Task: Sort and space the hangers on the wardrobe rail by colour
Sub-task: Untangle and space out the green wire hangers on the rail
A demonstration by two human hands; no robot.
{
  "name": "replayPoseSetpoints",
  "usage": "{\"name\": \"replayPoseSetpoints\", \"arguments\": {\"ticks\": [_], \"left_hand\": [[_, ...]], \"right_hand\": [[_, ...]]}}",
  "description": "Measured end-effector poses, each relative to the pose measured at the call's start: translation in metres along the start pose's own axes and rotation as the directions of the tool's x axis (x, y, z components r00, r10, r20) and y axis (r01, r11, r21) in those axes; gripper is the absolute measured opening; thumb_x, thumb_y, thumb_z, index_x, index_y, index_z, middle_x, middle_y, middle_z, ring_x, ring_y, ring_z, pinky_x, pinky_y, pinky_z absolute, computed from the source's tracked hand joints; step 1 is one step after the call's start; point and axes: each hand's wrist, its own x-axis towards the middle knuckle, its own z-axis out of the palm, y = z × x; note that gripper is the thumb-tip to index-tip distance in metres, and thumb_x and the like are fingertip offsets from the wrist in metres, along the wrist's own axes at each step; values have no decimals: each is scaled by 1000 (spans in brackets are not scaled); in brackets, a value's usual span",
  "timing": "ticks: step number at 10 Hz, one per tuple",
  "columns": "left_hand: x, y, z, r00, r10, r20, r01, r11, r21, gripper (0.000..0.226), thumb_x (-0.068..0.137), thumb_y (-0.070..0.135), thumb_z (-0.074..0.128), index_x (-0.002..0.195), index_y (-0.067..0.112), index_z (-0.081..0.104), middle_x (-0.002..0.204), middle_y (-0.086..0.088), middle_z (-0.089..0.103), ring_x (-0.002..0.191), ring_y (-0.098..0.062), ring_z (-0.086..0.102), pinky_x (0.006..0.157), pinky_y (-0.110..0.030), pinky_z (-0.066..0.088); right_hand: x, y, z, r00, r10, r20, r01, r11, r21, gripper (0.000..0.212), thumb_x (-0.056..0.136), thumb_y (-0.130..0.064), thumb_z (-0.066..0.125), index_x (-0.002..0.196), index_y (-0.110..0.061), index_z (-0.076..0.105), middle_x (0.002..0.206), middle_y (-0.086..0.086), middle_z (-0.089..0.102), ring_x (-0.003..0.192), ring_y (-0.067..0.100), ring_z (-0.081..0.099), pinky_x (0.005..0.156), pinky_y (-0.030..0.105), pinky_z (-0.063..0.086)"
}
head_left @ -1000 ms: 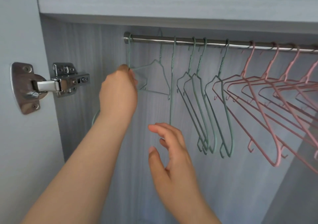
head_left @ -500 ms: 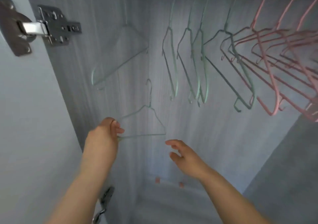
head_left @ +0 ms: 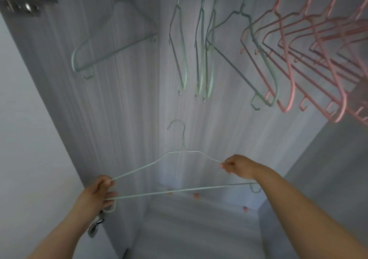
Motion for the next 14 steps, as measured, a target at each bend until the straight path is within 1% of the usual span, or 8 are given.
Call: {"name": "replayPoseSetpoints", "arguments": {"ticks": [1, 3, 5, 6, 7, 10, 11, 14], "left_hand": [[16, -14, 8, 996, -84, -14, 83, 911, 403, 38, 87, 18, 57, 112, -8, 46, 119, -30, 52, 106, -44, 50, 92, -42, 42], [-1, -4, 45, 988, 21, 150, -94, 864, 494, 72, 86, 22, 59, 140, 0, 15, 148, -21, 17, 135, -31, 21, 111, -35, 17], [-36, 25, 52, 961, 55, 271, 0, 980, -201, 72, 54, 5, 84, 119, 3, 51, 108, -17, 58, 75, -2, 64, 60, -6, 47], [-45, 46, 34, 923, 73, 377, 102, 900, -423, 113, -1, 46, 87, 103, 13, 55, 104, -6, 60, 81, -7, 64, 55, -15, 52], [-46, 67, 7, 888, 112, 445, 122, 877, -465, 110, -7, 34, 89, 97, 18, 57, 108, 6, 56, 94, -15, 56, 60, -23, 55], [-31, 120, -27, 819, 573, -30, -538, 748, -388, 71, 41, 69, 74, 104, 40, 64, 110, 21, 66, 102, -2, 62, 75, -12, 50], [-25, 142, -28, 764, 633, -124, -638, 713, -290, 60, 48, 74, 66, 99, 41, 64, 97, 16, 71, 93, -4, 66, 77, -10, 49], [9, 206, -37, 563, 789, -246, -773, 608, 181, 14, 83, 24, 59, 93, 20, 67, 81, 18, 66, 81, 13, 58, 65, 5, 38]], "right_hand": [[-11, -14, -14, 998, -67, -14, 68, 996, 55, 31, 92, -32, 51, 65, -22, 62, 63, -7, 49, 63, 8, 46, 56, 14, 35], [-44, -80, 7, 1000, -18, -20, 25, 904, 428, 34, 93, -3, 37, 115, -10, 61, 67, -8, 49, 51, 3, 43, 41, 12, 31], [-59, -173, 56, 990, -41, -131, 132, 550, 825, 45, 87, 11, 25, 92, -18, 59, 69, -3, 44, 37, -1, 38, 37, 12, 31], [-62, -218, 54, 971, -12, -240, 234, 278, 932, 42, 93, 8, 28, 99, -20, 58, 74, -2, 47, 30, -2, 37, 38, 11, 30], [-68, -256, 42, 952, -11, -307, 307, -34, 951, 44, 93, 11, 27, 116, -16, 53, 76, 2, 46, 31, -1, 34, 34, 9, 28], [-70, -332, -26, 877, -73, -475, 440, -272, 856, 44, 91, 14, 26, 125, -2, 48, 75, 1, 43, 39, 1, 31, 35, 9, 27], [-67, -348, -50, 855, -89, -510, 472, -271, 839, 38, 91, 13, 24, 95, -8, 55, 74, 1, 42, 46, 4, 28, 36, 9, 26], [-26, -377, -99, 833, 4, -554, 535, -265, 802, 39, 86, 17, 16, 72, -11, 39, 67, 3, 37, 29, 0, 30, 28, 9, 23]]}}
